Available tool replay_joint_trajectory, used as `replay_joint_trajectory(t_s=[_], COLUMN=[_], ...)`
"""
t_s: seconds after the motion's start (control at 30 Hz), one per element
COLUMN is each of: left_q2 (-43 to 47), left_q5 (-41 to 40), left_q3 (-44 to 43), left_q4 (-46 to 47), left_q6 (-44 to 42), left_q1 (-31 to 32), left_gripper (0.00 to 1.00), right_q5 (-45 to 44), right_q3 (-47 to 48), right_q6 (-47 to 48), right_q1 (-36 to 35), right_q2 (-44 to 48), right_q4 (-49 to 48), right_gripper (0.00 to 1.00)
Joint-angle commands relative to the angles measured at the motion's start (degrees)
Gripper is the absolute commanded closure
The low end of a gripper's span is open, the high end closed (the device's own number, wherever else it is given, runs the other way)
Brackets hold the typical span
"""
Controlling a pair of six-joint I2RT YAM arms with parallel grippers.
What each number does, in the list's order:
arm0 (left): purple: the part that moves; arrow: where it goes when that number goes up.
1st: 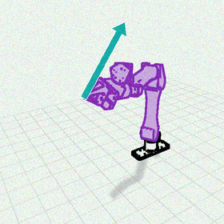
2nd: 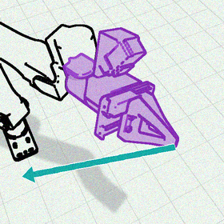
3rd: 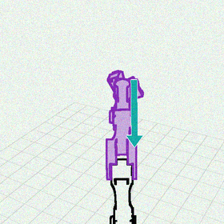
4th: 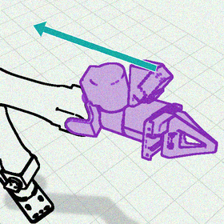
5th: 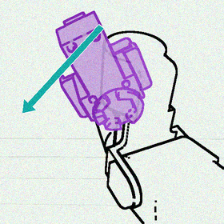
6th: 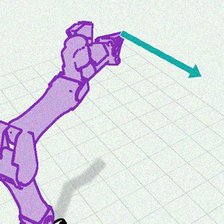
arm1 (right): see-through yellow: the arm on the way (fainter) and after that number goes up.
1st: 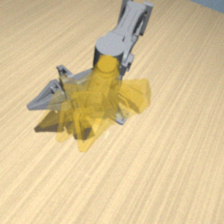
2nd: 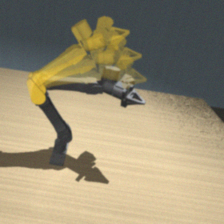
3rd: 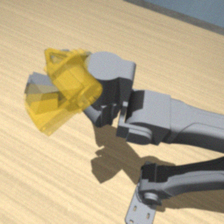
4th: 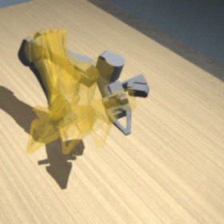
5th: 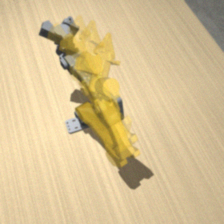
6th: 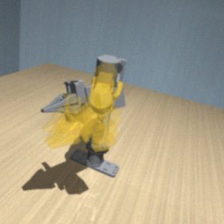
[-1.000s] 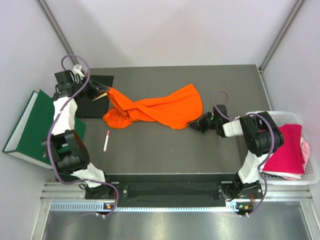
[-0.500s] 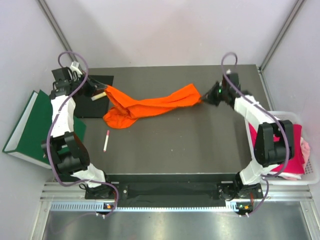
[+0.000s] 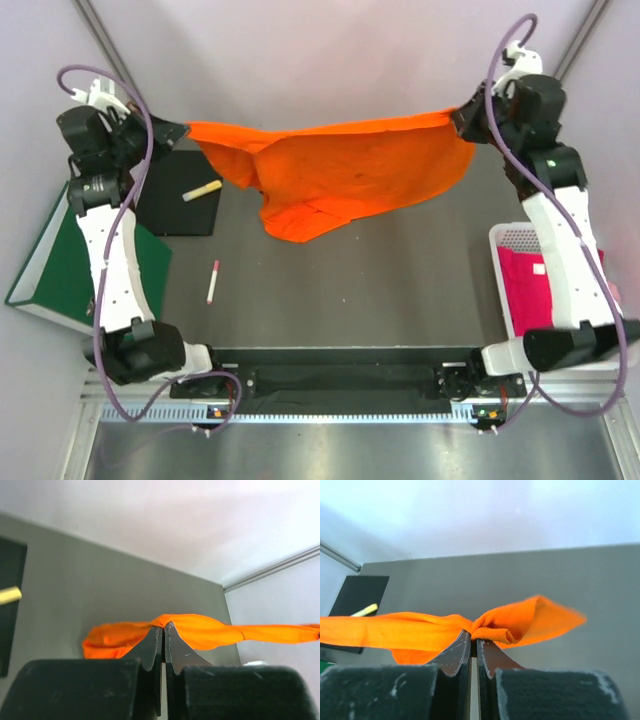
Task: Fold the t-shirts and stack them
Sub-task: Flatten out the tshirt
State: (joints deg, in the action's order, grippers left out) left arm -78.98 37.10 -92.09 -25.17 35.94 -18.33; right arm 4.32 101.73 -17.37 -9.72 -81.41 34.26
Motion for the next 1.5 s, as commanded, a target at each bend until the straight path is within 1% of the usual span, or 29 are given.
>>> replay_joint_trajectory(t_s=[0.0, 0.07, 0.1, 0.17, 0.2, 0.37, 0.47, 0.53, 0.7, 0.73, 0.8, 0.83, 0.9, 0.93, 1.0, 1.03, 1.1, 1.13, 1.17, 1.2, 1.23, 1.27, 1.33, 1.37, 1.43, 1.47], left_q2=[6.7, 9.3, 10.2, 12.4, 13.2, 17.5, 17.9, 17.7, 12.9, 10.1, 6.5, 2.5, -1.6, -5.8, -10.4, -14.8, -19.2, -23.6, -26.0, -28.6, -33.5, -35.9, -41.9, -43.5, -46.9, -47.8], left_q5=[-4.2, -5.3, -5.5, -6.7, -7.0, -8.5, -9.9, -10.6, -11.2, -11.2, -10.6, -9.3, -7.3, -6.7, -5.0, -5.4, -7.7, -8.4, -9.1, -9.6, -9.8, -10.4, -10.9, -11.1, -12.3, -12.7], left_q3=[-8.1, -10.2, -11.0, -12.7, -13.0, -15.1, -17.8, -19.0, -20.9, -21.6, -22.0, -22.1, -21.0, -20.4, -20.1, -20.1, -20.6, -21.3, -22.1, -22.9, -25.1, -26.0, -28.8, -29.7, -32.3, -33.4], left_q4=[-1.8, -2.6, -3.6, -4.8, -5.2, -6.5, -7.7, -7.9, -8.1, -8.3, -9.1, -9.4, -8.5, -8.3, -7.8, -7.9, -8.4, -8.6, -9.1, -9.5, -10.6, -10.8, -10.9, -10.6, -10.0, -9.4], left_q6=[-2.7, -3.5, -3.8, -4.8, -5.2, -6.5, -7.9, -8.3, -9.6, -10.0, -11.1, -11.2, -10.5, -10.4, -10.4, -10.8, -12.5, -12.9, -13.8, -14.2, -14.6, -14.7, -14.1, -13.2, -12.2, -11.3], left_q1=[-0.4, -0.3, -0.3, 0.5, 0.8, 2.9, 3.9, 4.2, 4.3, 4.2, 4.3, 4.2, 4.2, 4.4, 4.7, 5.7, 7.1, 8.6, 9.4, 10.1, 11.7, 12.5, 14.1, 14.5, 15.2, 15.4], left_gripper=[1.0, 1.0, 1.0, 1.0, 1.0, 1.0, 1.0, 1.0, 1.0, 1.0, 1.0, 1.0, 1.0, 1.0, 1.0, 1.0, 1.0, 1.0, 1.0, 1.0, 1.0, 1.0, 1.0, 1.0, 1.0, 1.0], right_q5=[-3.8, -3.7, -2.7, -1.2, -0.1, 1.7, 1.2, 0.5, -0.4, -0.3, -0.1, 0.1, 1.1, 1.6, 2.4, 2.4, 3.0, 3.2, 4.6, 5.0, 5.6, 7.1, 8.7, 9.7, 9.2, 8.6], right_q3=[1.4, 0.6, -0.8, -2.8, -4.9, -10.3, -13.8, -14.9, -20.9, -22.2, -25.3, -26.4, -29.5, -30.6, -33.8, -34.6, -35.6, -35.6, -34.9, -34.2, -32.9, -28.9, -23.9, -18.1, -12.9, -8.4], right_q6=[6.3, 6.6, 6.3, 5.9, 5.7, 6.0, 6.6, 6.7, 6.2, 5.9, 5.6, 5.7, 5.3, 5.3, 5.1, 5.1, 5.5, 5.5, 5.3, 4.5, 4.3, 4.0, 3.0, 3.0, 2.8, 2.9], right_q1=[0.4, 0.2, 0.0, 0.0, -0.1, -0.1, -0.1, -0.1, -0.1, -0.1, 0.0, 0.0, 0.0, 0.0, 0.1, 0.3, 1.0, 1.2, 2.1, 2.5, 2.9, 3.5, 3.9, 4.2, 4.3, 4.4], right_q2=[10.4, 13.4, 16.5, 20.0, 23.4, 34.3, 37.8, 38.5, 37.2, 36.8, 34.0, 32.9, 28.9, 27.8, 23.4, 21.6, 14.6, 11.9, 6.1, 2.6, -1.1, -9.1, -17.0, -23.9, -29.4, -33.5], right_q4=[-0.2, -0.2, -0.4, -1.4, -1.6, -2.9, -3.4, -3.4, -5.7, -6.8, -9.1, -9.8, -12.8, -14.5, -19.0, -20.4, -23.4, -24.3, -25.4, -26.2, -26.7, -26.2, -24.1, -22.9, -20.9, -20.0], right_gripper=[1.0, 1.0, 1.0, 1.0, 1.0, 1.0, 1.0, 1.0, 1.0, 1.0, 1.0, 1.0, 1.0, 1.0, 1.0, 1.0, 1.0, 1.0, 1.0, 1.0, 1.0, 1.0, 1.0, 1.0, 1.0, 1.0])
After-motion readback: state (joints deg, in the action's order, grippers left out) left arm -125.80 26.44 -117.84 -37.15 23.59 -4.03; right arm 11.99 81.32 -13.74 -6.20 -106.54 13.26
